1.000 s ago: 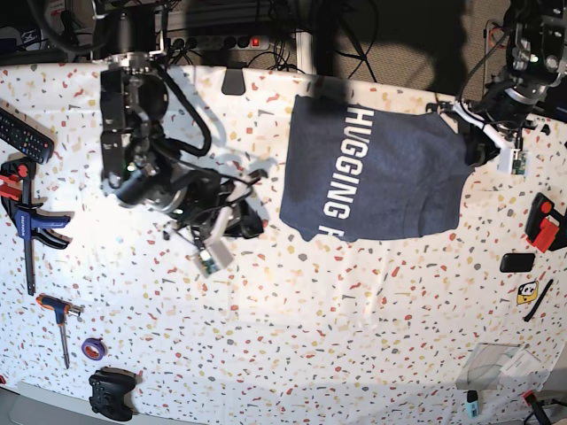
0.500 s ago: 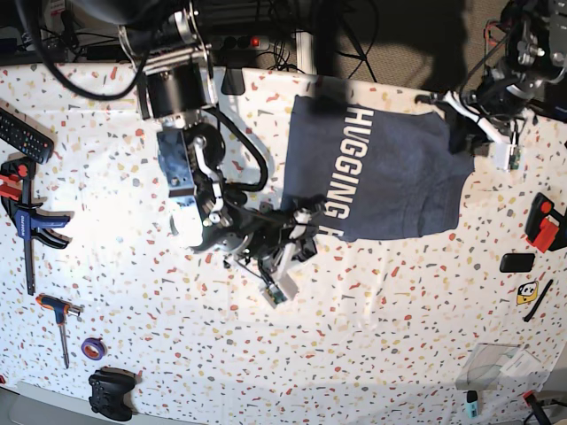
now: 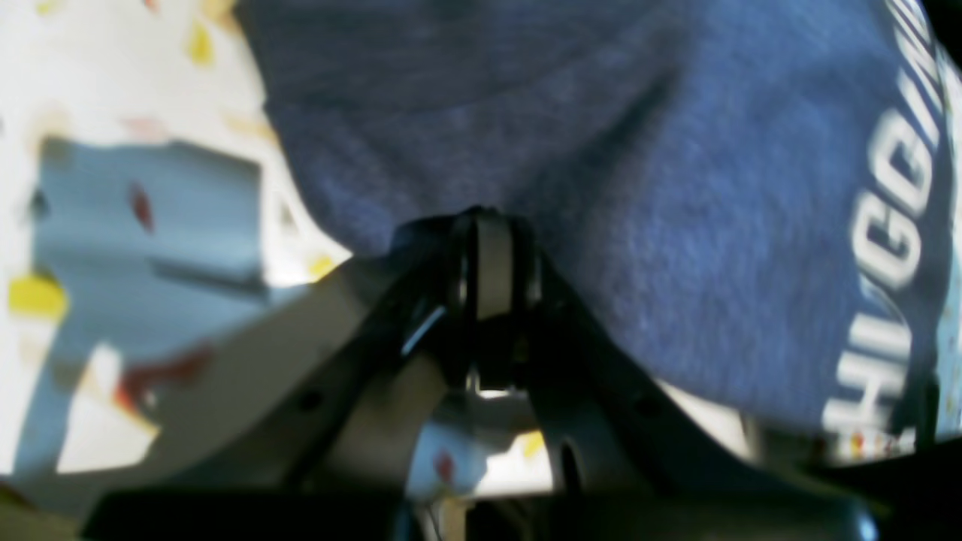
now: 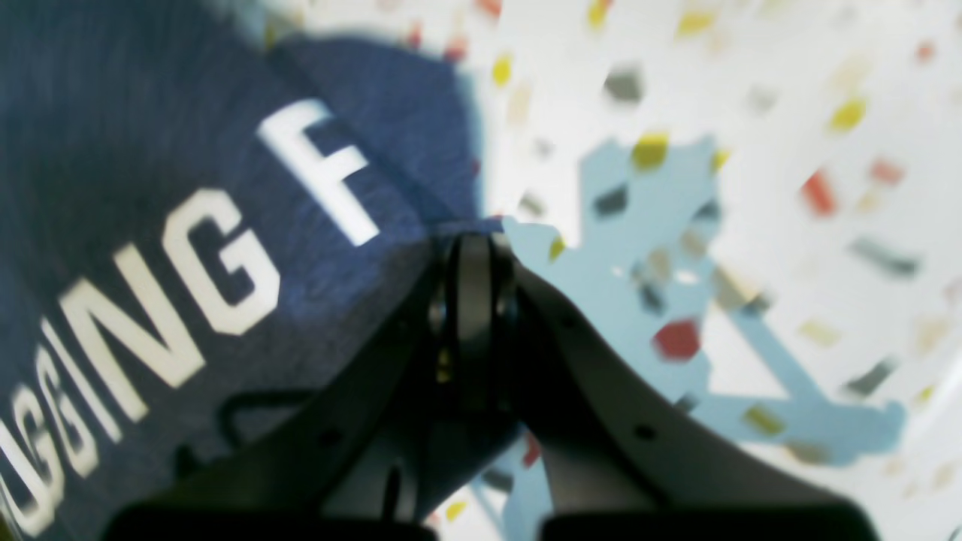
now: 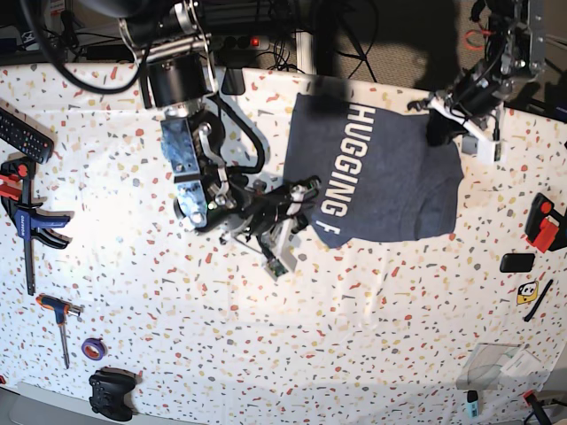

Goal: Fold the T-shirt properly
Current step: 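Lift the folded shirt with both grippers and rotate it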

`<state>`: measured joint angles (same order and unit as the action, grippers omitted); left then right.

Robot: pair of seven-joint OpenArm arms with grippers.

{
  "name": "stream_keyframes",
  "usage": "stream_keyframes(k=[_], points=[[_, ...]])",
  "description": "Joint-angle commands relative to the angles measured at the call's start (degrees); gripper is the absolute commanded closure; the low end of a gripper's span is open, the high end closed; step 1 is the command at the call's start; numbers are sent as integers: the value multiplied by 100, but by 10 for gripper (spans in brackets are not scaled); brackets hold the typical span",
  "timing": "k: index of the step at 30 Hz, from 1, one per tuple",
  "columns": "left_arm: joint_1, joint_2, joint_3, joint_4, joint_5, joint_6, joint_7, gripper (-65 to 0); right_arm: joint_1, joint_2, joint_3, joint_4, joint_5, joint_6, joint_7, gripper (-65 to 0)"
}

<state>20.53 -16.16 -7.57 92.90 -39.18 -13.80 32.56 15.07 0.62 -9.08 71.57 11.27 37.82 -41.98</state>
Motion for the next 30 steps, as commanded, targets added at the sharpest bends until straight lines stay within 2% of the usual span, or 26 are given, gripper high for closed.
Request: stream_keyframes(k=[1,6,10,13,16,19,25,30], points=[[-96,-48,-20,-37,-35,-39,-39,0,70,50,0,109,74,103,101,0],[-483,44,-20,-409,-52,-492,-39,0,-516,258,7,737,46,118,278,0],[-833,457,-17,-459,66,-540,2,0,-1058,476,7,1537,-243,116,315,0],[-1172,820,55,-481,389,-752,258,0,-1412,608,11,1932,-254,109,310,0],[-1504,1141,352,-629,973,-765,302,0,-1729,660,125,2192,-254,92,302,0],[-1849,1314,734,-990,1283,-752,201,0,-2041,669,378,2415,-251,92,313,0],[-2667,1346,1119,-1825,1539,-490,-160,0,-2568,669,1010,2791,-229,94,492,0],[-3254,1342,1117,-2116,1537,-476,-173,0,-2728,669,1327,2817,-223,98,603,0]])
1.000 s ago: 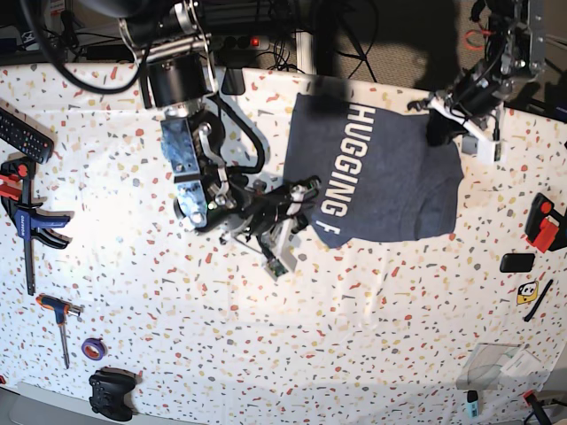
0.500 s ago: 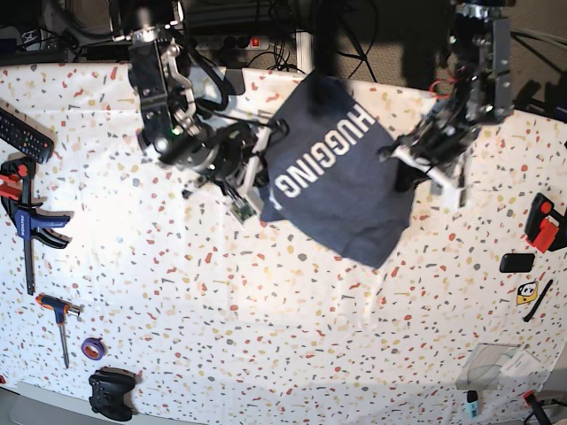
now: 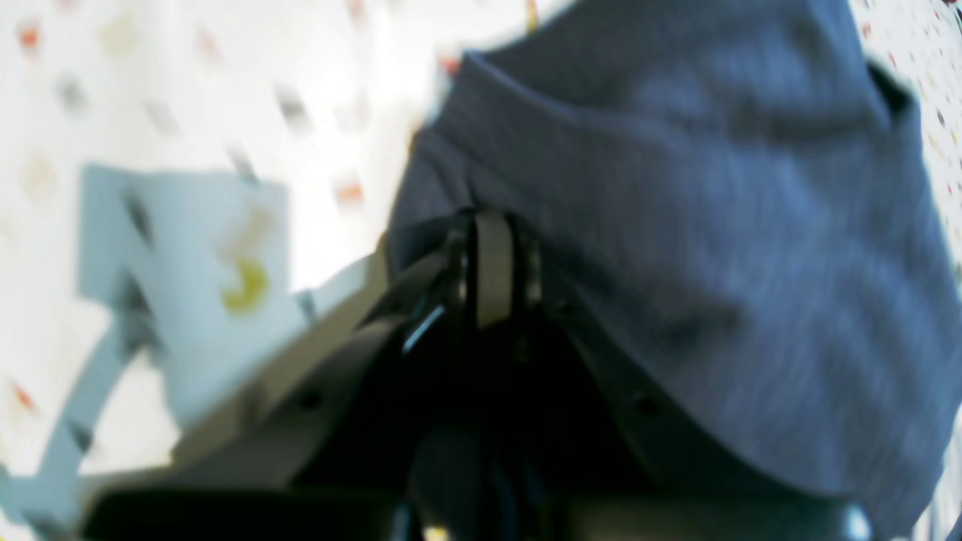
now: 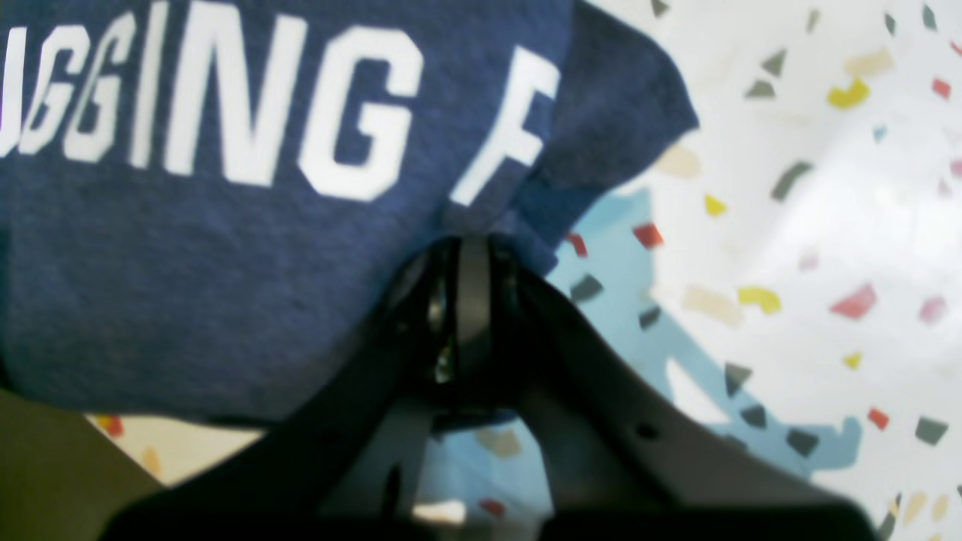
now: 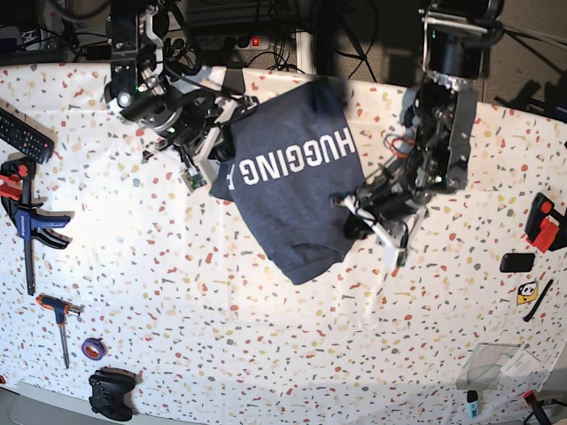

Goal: Fold the T-shirt properly
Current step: 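Lift the folded shirt with both grippers and rotate it, then lower the folded shirt onto the table with both grippers and release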

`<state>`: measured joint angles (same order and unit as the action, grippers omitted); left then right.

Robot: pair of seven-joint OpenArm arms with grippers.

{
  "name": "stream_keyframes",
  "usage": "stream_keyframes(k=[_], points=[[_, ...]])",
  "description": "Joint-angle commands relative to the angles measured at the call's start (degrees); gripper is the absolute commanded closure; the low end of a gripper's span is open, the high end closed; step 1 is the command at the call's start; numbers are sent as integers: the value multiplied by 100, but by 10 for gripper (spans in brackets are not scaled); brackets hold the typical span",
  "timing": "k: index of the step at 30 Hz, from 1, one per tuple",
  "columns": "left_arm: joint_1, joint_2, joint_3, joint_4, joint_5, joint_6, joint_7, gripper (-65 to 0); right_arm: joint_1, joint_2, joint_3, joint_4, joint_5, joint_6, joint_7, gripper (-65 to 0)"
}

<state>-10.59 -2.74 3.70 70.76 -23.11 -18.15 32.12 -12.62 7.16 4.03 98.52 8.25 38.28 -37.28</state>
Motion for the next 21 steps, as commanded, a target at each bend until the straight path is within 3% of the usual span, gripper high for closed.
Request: stream_keyframes(k=[1,10,14,18,21], points=[[-229,0,-11,98,-70,-28,-131,0,37,15,50,122,98,52,131,0],[-702,-31,-31,101,160,-28,24,0,37,17,315,125,94,52,129,0],[-702,-31,-33,101,-125,-66,850,0,37,15,535,142,190,52,129,0],[-667,-39,-33,114,-538,-431,1956,0,37,15,802,151,459,120,107,0],[-555,-223,-33,225,-997,-444,2111,0,35,15,837,151,457,172,72,0]])
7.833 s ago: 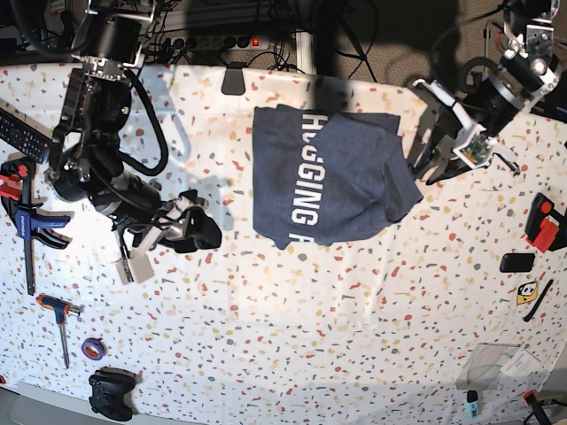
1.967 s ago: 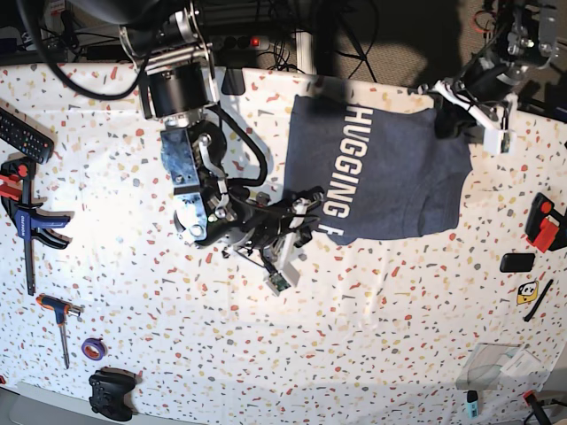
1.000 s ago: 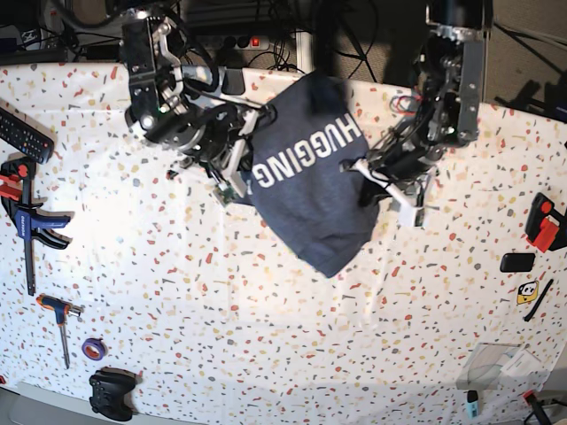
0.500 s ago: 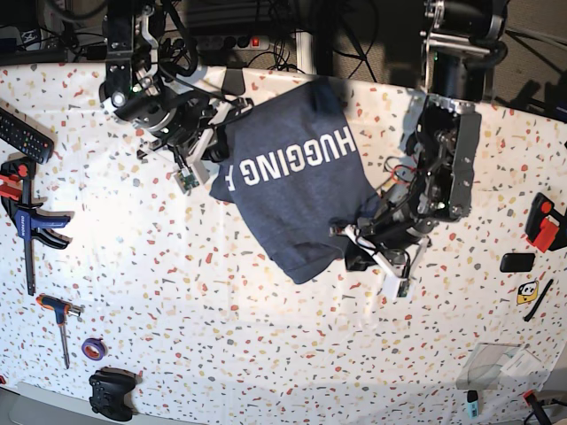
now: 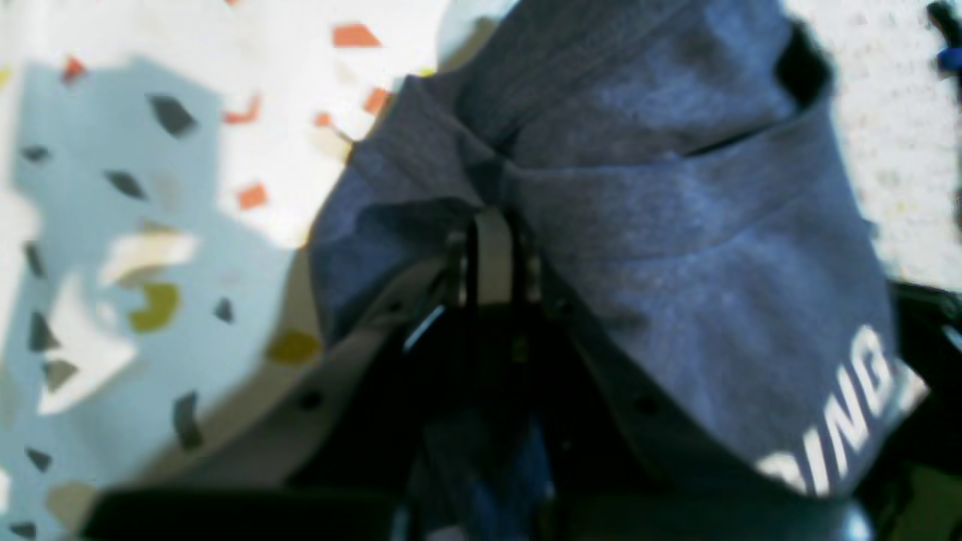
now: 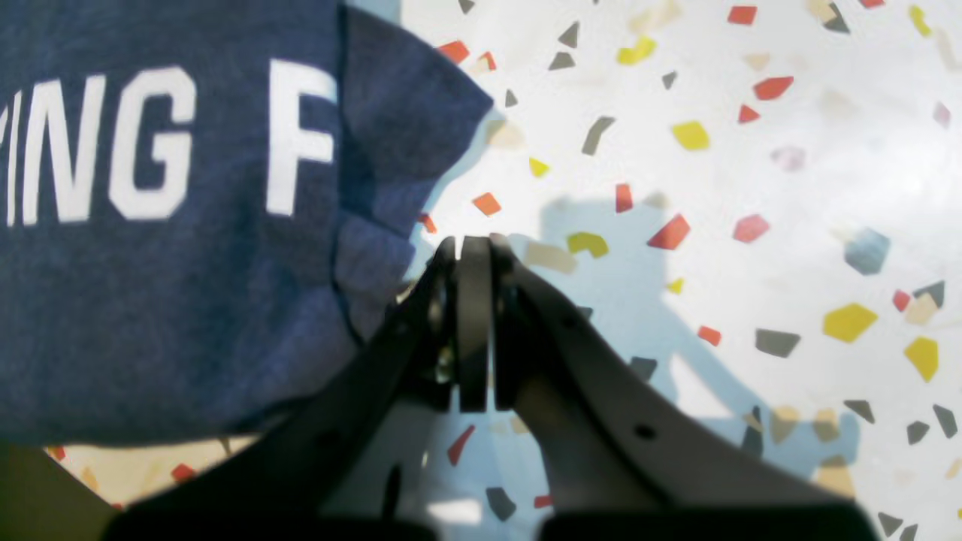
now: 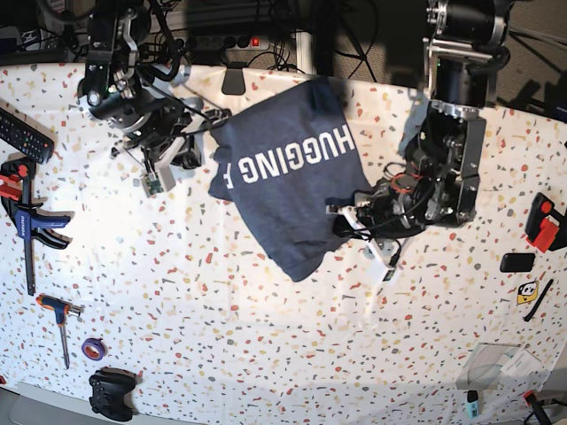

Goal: Fold the T-shirt properly
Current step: 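Lower the folded shirt onto the table with both grippers and release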

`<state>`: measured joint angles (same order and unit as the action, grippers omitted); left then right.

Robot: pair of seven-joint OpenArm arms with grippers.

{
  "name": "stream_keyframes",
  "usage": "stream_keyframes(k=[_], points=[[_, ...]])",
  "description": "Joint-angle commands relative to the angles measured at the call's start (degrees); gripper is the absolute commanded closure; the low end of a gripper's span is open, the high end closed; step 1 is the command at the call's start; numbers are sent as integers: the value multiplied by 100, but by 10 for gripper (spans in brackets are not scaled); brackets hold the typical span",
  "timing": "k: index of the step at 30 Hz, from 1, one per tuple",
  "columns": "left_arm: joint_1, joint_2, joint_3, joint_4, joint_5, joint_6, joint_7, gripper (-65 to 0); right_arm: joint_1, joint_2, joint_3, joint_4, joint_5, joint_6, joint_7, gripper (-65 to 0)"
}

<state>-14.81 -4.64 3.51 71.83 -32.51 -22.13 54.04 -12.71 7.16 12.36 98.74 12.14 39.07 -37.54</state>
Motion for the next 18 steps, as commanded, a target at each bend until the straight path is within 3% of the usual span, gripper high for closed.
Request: stream_keyframes(k=[1,3,5,10,18], points=[[-92,-133,-13,190,-155,-44,-149,0,44,13,4,129,68,93,79,0],[-17,-376,-13,376,-212,13,-310,0,46,15,0,129,70,93,66,0],[55,-643,-13,542,-203,345,-409,0,46,13,0,129,72,93,68,0],[492,-1161,-13,772,81,723,-389,0,48,13,0,129,70,93,68,0],[1738,-1349,-13,1576,-254,562,-262,0,44,13,-136,127,72,93,24,0]])
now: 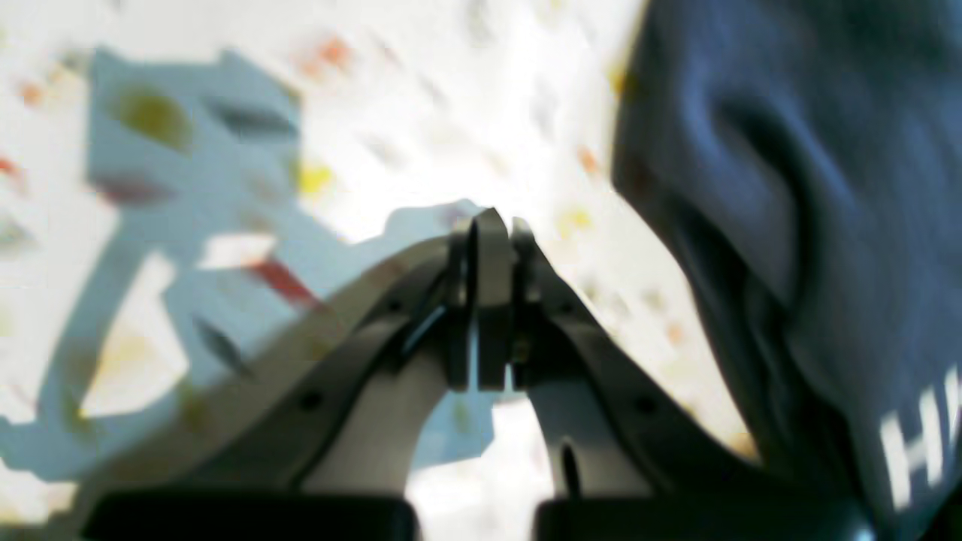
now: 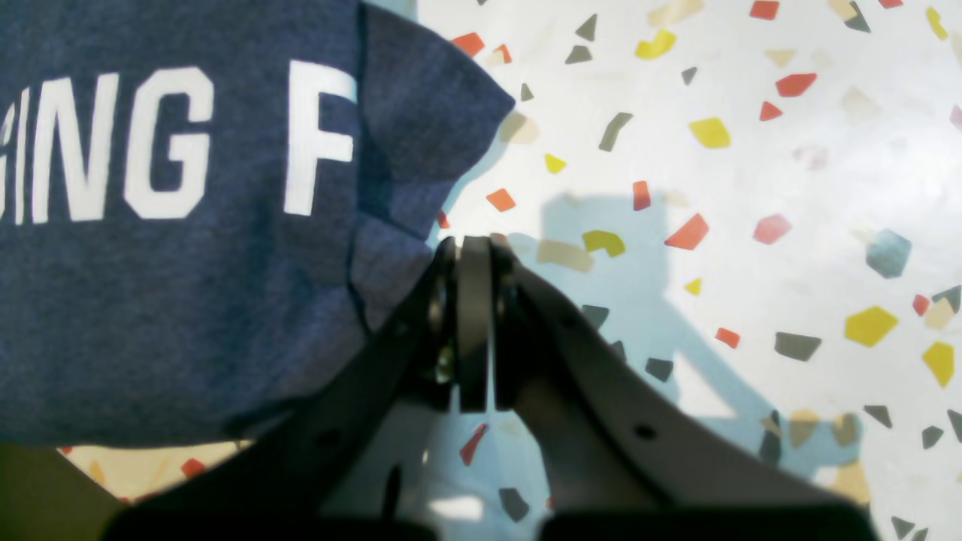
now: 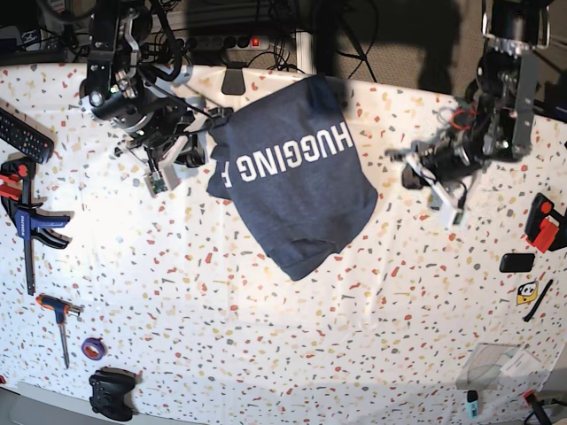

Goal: Fold the T-shirt properly
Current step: 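Lower the folded shirt onto the table with both grippers and release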

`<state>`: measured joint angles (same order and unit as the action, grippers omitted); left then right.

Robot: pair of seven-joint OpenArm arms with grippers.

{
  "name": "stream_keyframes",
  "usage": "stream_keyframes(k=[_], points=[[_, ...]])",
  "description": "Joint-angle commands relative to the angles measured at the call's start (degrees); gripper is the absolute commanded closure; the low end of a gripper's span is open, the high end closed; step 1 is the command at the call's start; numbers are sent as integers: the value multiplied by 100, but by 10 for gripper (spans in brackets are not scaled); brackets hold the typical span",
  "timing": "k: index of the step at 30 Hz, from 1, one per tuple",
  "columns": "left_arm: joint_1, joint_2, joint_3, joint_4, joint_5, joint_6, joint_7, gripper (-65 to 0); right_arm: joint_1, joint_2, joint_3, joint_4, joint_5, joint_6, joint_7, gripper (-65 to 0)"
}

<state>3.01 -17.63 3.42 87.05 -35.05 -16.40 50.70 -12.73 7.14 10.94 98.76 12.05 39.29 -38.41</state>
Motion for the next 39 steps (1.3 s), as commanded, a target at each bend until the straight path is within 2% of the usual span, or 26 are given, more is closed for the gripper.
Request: stream_keyframes(k=[1,5,8,11,15,19,24,27,31,35,39], points=[[127,-48,-4,243,0,-11,70,0,46,15,-70,125,81,71,63,0],[791,-46,-4,1034,0,-11,-26,0,48,13,-474,125,79,71,26,0],[1104,-2,-4,1458,0,-11,-315,0,50,13,-855,125,79,71,39,0],[1137,186,-4,1512,4,-11,-603,0,50,13,-1187,125,79,70,92,0],[977,549,-2,1464,157,-9,-859,0,50,13,-1408,125,33,-212,289,0],[688,756,2,1456,588,-7,-861,0,57,13,-1434,125,-2,-404,505,0],[256,758,2,1456,1043,203,-872,0,66,-11,-1436,125,-20,-433,573,0],[81,734,0,1456,1427,238,-876,0,66,-155,-1440,125,15,-431,575,0],[-31,647,-13,1458,1467,361,-883,0,50,-376,-1438,125,13,-415,457,0],[0,599,-216,1458,1464,358,-813,0,48,-339,-1405,162,0,-289,323,0],[136,601,-835,1497,1261,358,-767,0,4,-232,-994,514,-4,-286,219,0]])
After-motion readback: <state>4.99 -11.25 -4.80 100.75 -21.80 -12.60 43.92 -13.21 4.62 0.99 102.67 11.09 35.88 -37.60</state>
